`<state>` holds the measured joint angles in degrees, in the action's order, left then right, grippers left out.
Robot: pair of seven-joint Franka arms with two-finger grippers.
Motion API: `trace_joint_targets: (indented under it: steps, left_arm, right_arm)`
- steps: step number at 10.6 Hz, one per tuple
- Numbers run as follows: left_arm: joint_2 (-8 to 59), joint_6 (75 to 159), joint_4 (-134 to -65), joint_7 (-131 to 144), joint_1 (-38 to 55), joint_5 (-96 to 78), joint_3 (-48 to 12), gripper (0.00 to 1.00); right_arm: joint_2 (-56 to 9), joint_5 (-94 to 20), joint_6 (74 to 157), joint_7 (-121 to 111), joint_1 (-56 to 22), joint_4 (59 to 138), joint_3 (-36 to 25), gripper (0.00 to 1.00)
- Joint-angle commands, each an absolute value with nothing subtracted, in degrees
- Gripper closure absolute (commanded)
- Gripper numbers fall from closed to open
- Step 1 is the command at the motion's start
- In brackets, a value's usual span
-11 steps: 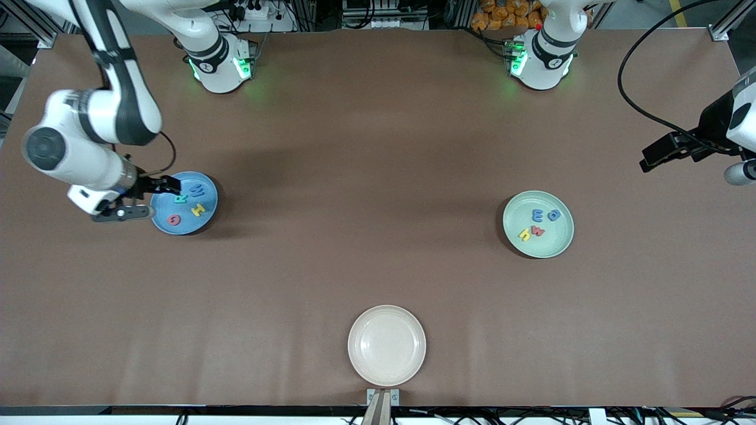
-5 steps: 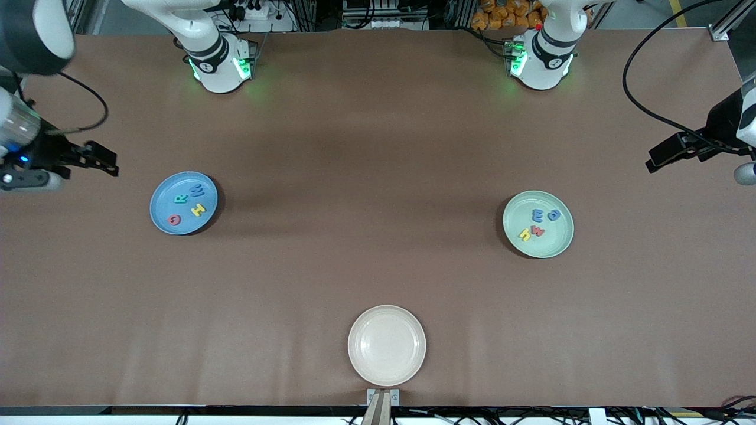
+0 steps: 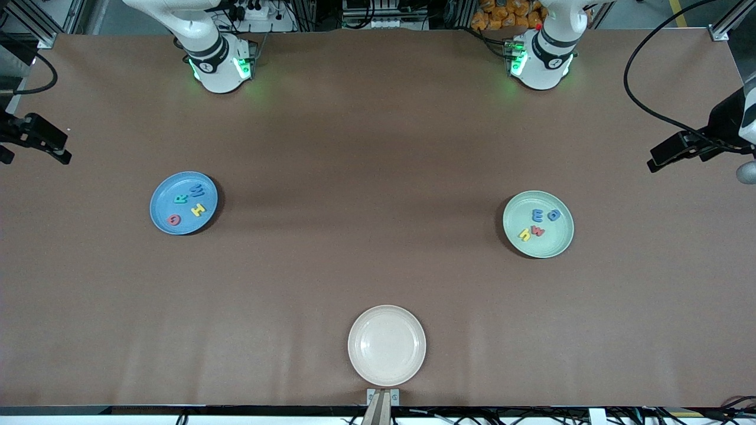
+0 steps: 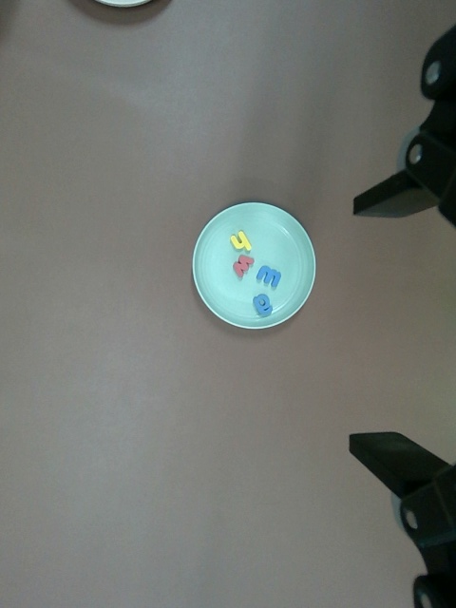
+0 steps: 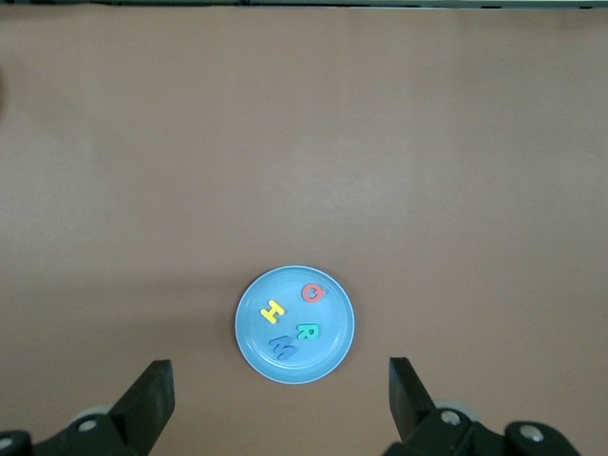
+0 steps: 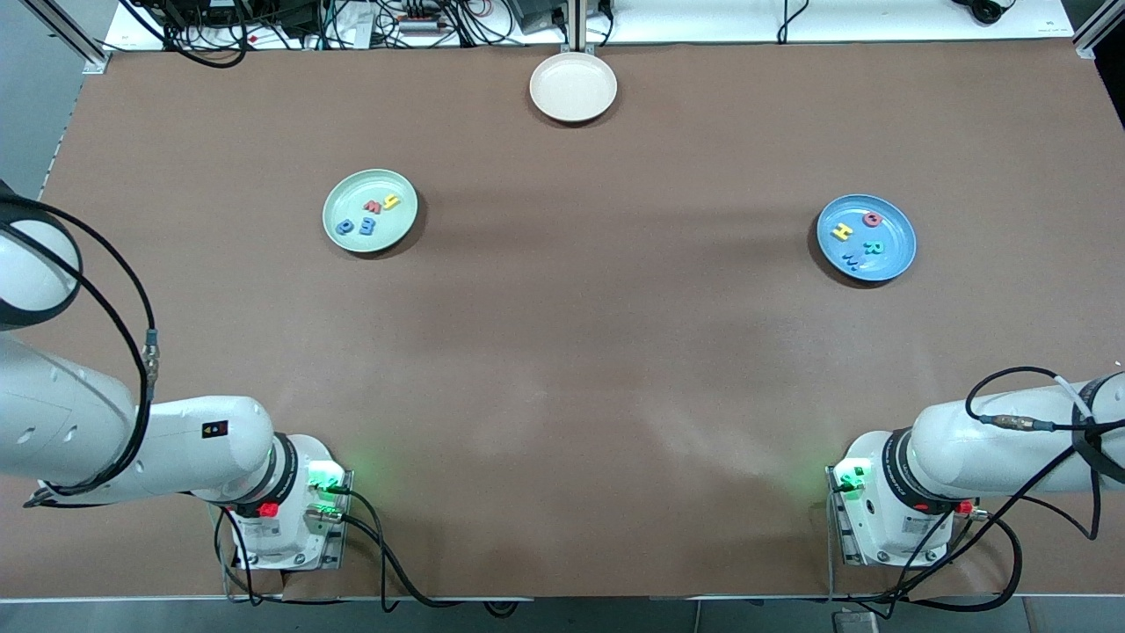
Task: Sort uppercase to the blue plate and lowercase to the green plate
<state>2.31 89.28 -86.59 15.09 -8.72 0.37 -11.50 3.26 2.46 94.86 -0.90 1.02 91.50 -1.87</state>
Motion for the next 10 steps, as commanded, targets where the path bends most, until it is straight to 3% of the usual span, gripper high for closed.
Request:
trace_joint_targets:
  steps: [1,5,10]
  left_arm:
    - [2.0,88.4,-85.8,10.7,-10.8,-1.1,-11.5,0.00]
    - [1.7,88.4,-85.8,10.0,-10.6,-1.1,-11.6,0.00]
    - [2.4,88.4,-83.9,7.2,-9.7,-0.3,-11.5,0.00]
  right_arm:
    - [2.6,1.8,93.9,3.4,2.5,89.1,-0.1,0.00]
    - [4.0,1.8,94.6,4.0,2.5,90.9,-0.1,0.00]
    - [-0.2,2.4,94.8,3.6,3.0,86.6,-0.3,0.00]
